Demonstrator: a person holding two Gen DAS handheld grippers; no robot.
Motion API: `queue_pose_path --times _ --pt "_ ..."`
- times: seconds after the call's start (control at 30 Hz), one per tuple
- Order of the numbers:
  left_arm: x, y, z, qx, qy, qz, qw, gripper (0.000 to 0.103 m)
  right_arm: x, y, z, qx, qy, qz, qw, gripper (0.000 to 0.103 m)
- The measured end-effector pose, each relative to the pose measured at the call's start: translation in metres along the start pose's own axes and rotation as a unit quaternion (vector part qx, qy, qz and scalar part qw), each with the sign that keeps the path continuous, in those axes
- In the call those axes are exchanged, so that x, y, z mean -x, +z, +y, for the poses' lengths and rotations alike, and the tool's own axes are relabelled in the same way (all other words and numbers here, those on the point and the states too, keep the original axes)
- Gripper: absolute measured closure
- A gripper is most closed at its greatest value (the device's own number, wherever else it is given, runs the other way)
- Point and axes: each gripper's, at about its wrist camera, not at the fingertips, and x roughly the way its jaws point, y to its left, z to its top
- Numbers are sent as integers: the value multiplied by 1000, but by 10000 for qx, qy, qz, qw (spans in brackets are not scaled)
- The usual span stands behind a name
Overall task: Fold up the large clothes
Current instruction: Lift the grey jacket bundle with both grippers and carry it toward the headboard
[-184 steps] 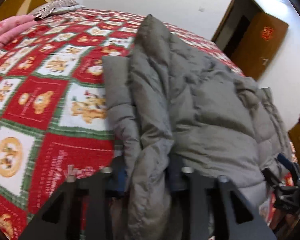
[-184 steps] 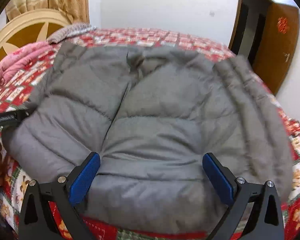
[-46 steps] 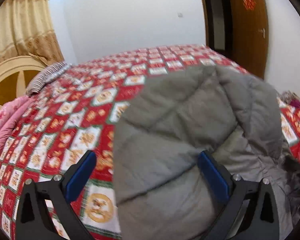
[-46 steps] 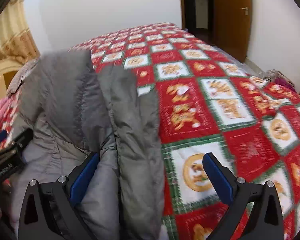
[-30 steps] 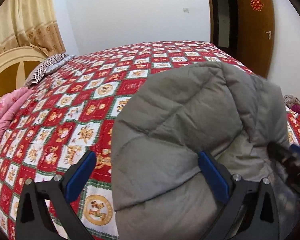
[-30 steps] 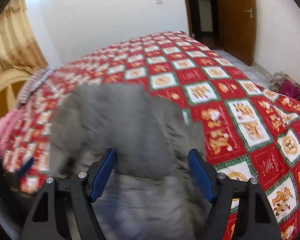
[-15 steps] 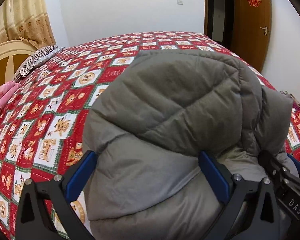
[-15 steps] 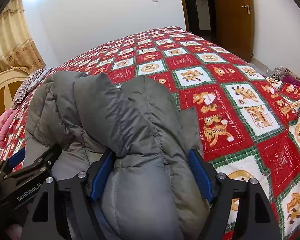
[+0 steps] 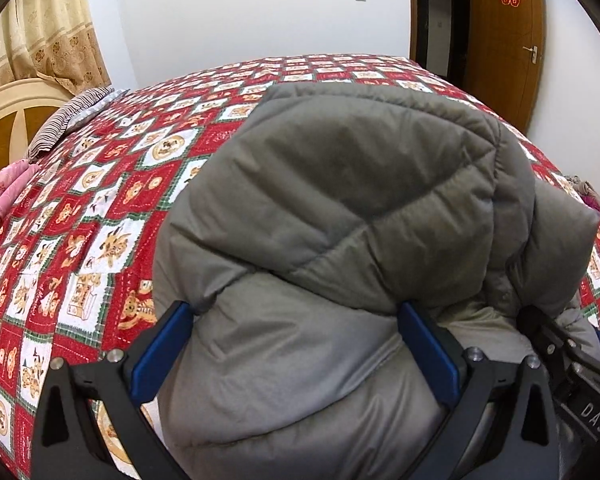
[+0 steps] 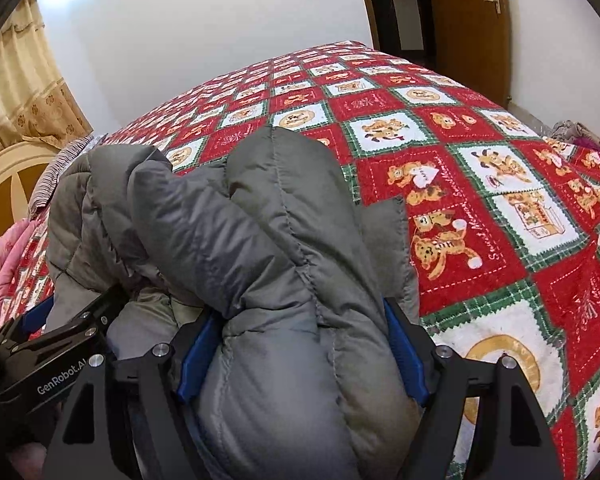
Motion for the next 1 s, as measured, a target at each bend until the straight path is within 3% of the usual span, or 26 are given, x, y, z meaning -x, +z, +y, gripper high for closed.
queue_pose_path --times 0.77,0.87,1.0 --pt "-12 2 -1 36 -59 154 9999 0 -12 3 -8 -49 129 112 9998 21" --pt "-1 1 11 -14 -412 327 9986 0 -11 4 -7 67 145 158 9997 20" --pt "41 -20 56 196 -817 -66 9964 0 14 2 -17 104 353 26 9993 12"
